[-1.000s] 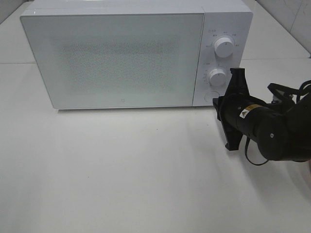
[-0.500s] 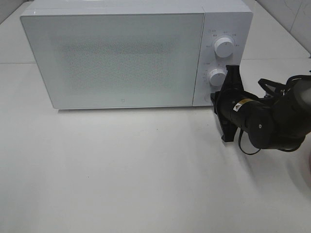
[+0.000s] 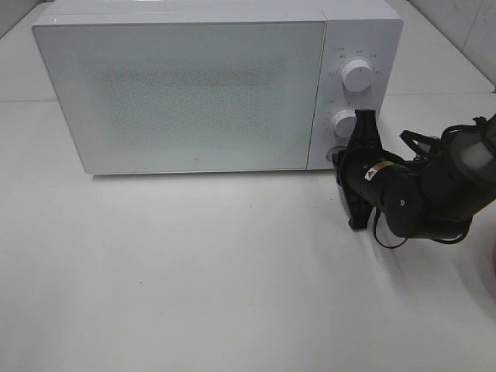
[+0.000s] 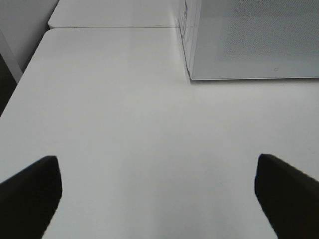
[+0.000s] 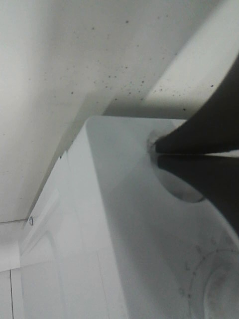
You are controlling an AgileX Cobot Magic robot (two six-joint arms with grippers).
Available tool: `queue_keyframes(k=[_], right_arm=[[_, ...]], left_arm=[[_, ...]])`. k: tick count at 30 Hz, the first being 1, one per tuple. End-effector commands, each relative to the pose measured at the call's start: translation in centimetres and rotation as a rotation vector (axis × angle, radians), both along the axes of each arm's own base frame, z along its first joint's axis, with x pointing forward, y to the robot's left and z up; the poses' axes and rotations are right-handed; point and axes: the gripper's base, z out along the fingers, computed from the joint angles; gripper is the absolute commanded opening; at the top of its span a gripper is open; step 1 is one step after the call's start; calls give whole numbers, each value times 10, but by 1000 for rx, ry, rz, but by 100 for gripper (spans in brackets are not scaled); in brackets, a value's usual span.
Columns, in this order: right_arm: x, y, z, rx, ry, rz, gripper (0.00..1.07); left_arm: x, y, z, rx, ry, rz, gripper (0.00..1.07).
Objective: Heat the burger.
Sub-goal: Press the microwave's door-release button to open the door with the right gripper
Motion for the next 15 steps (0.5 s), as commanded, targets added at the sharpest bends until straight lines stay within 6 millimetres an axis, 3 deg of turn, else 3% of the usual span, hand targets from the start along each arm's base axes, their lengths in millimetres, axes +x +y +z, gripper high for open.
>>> queue_keyframes(k=[1, 9, 15], right_arm=[[10, -2, 16, 8, -145, -25, 0], [13, -3, 35, -10, -262, -34, 0], [14, -3, 38, -18, -290, -45, 0]], left_arm=[[-3, 0, -1, -2, -27, 1, 98], [-3, 0, -1, -2, -27, 1, 98], [-3, 0, -1, -2, -27, 1, 98]])
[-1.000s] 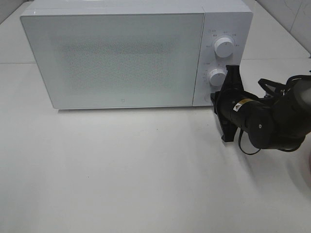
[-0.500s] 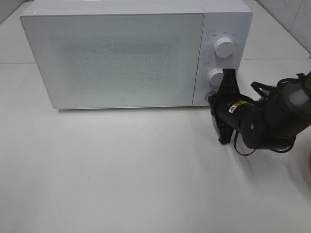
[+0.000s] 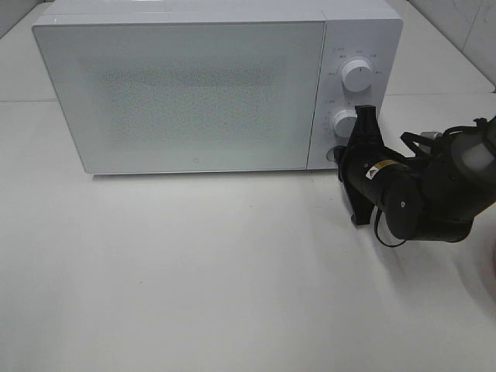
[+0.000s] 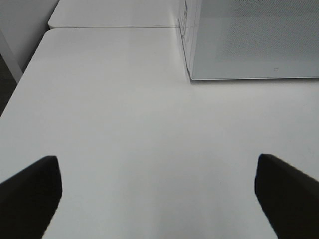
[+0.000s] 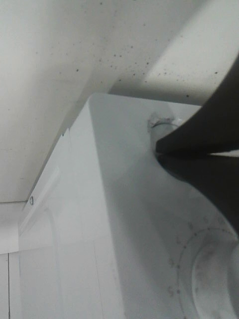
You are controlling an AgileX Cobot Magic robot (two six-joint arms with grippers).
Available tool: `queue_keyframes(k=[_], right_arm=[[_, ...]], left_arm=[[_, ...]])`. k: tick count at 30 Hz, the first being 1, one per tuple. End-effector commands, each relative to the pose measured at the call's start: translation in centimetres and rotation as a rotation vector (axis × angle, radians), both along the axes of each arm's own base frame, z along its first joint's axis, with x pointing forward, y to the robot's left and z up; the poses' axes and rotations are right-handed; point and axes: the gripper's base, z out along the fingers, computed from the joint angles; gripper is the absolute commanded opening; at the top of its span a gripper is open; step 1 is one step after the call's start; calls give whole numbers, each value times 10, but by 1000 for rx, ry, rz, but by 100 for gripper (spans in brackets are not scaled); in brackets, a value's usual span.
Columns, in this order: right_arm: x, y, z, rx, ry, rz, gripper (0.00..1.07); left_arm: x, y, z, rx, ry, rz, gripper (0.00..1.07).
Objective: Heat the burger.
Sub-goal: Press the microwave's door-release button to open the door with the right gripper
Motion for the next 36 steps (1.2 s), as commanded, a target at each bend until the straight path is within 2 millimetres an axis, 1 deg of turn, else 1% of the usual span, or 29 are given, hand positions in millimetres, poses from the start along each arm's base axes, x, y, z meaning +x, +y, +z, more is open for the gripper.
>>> queue_keyframes(k=[1, 4, 6, 8, 9, 10, 12, 14, 17, 19, 24, 31, 35, 36], right_arm=[[14, -3, 31, 19, -229, -43, 0], [19, -1, 39, 26, -290, -50, 0], [20, -1, 41, 23, -302, -50, 0], [28, -1, 48, 16, -340, -61, 0], [28, -1, 48, 16, -340, -61, 0], [33, -5, 53, -2, -374, -71, 0], [35, -7, 55, -5, -391, -80, 0], [46, -16, 64, -16, -443, -112, 0], [48, -16, 65, -14, -454, -114, 0], [54, -14, 66, -9, -488, -120, 0], [54, -15, 68, -8, -505, -125, 0], [46, -16, 67, -15, -474, -117, 0], [41, -14, 60, -13, -402, -92, 0], [36, -10, 55, -1, -350, -61, 0]], left_arm=[[-3, 0, -1, -2, -27, 1, 98], [-3, 0, -1, -2, -27, 1, 98], [-3, 0, -1, -2, -27, 1, 98], [-3, 0, -1, -2, -27, 1, 98], [-3, 0, -1, -2, -27, 1, 98], [-3, 0, -1, -2, -27, 1, 98], [-3, 0, -1, -2, -27, 1, 98], [-3, 0, -1, -2, -27, 1, 98], [-3, 0, -1, -2, -27, 1, 98], [-3, 0, -1, -2, -27, 1, 98], [-3, 0, -1, -2, -27, 1, 98], [-3, 0, -1, -2, -27, 1, 98], [-3, 0, -1, -2, -27, 1, 98], [-3, 0, -1, -2, -27, 1, 98]])
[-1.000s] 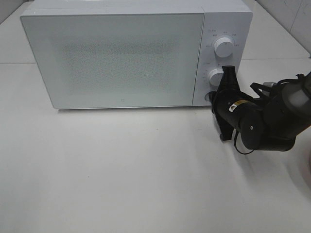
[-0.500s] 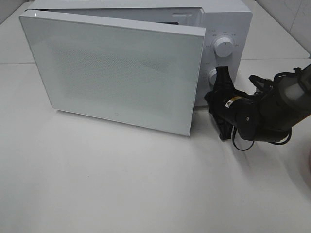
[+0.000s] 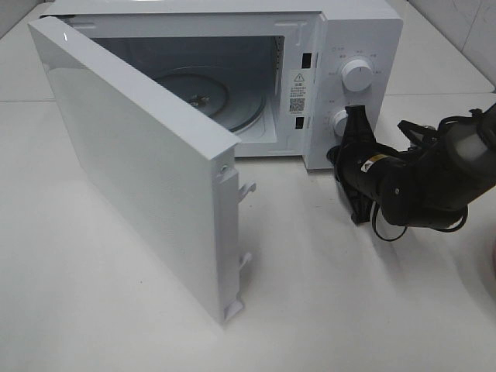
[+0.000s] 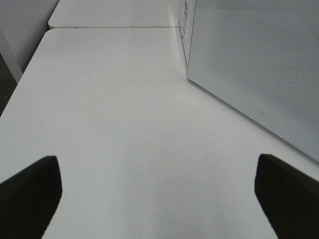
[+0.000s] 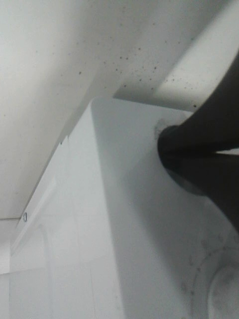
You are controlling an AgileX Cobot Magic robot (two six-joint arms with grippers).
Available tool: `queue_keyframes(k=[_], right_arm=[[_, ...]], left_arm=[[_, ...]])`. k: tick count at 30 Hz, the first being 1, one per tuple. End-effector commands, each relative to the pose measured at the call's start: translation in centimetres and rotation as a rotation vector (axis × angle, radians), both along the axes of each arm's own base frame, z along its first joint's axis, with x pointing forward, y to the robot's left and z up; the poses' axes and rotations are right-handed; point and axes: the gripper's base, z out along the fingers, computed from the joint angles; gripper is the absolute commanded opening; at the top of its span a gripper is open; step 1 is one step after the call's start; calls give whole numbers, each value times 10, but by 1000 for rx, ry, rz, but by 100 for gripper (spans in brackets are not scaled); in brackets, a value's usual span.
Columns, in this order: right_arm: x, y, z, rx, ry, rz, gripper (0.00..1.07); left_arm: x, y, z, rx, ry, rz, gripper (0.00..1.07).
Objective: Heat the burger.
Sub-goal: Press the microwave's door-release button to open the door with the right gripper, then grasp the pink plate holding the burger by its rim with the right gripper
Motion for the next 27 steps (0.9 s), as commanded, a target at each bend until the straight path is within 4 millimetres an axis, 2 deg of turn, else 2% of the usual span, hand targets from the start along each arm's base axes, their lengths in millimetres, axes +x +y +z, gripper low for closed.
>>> queue_keyframes(k=[1, 6, 10, 16, 23, 27], right_arm=[[22, -11, 55, 61, -394, -69, 0], [5, -9, 48, 52, -322, -44, 0], [-10, -8, 38, 33, -144, 9, 0], [-25, -5, 33, 12, -37, 97, 0], [-43, -5, 39, -35, 51, 185, 0], [-56, -5, 54, -109, 96, 270, 0]], left_arm=[[-3, 0, -1, -2, -27, 1, 98], [-3, 0, -1, -2, -27, 1, 98], [-3, 0, -1, -2, -27, 1, 98], [-3, 0, -1, -2, -27, 1, 98], [-3, 0, -1, -2, -27, 1, 98], [-3, 0, -1, -2, -27, 1, 98]])
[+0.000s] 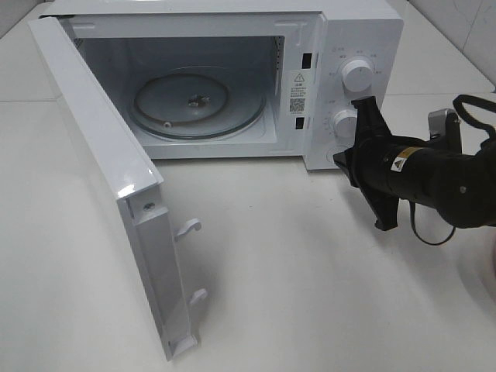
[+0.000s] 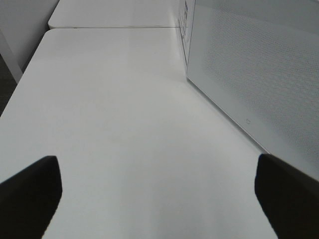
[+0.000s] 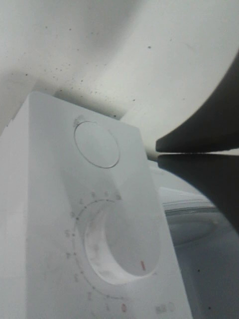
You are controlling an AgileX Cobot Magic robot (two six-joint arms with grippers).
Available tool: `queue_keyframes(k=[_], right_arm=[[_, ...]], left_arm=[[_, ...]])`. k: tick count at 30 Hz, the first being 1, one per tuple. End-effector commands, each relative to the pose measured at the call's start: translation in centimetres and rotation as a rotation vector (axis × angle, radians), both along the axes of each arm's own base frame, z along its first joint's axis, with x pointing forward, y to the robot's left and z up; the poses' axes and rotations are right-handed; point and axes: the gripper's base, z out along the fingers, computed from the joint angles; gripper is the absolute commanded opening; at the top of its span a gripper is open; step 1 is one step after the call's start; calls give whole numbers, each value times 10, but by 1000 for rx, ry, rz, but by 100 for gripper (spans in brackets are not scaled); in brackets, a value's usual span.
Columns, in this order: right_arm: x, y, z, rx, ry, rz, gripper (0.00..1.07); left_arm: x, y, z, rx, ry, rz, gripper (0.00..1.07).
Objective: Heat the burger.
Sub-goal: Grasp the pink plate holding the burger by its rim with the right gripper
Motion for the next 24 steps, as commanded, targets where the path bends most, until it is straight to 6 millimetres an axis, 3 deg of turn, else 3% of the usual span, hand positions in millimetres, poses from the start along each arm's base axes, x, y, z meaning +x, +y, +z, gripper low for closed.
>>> queue_keyframes(k=[1, 10, 24], right_arm=[[-6, 0, 10, -56, 6, 65, 0], [-29, -4, 46, -288, 61, 245, 0], [-59, -21, 76, -656, 113, 463, 3]], left_arm=[[-3, 0, -1, -2, -27, 0, 98], [-3, 0, -1, -2, -27, 0, 98], [-3, 0, -1, -2, -27, 0, 98]])
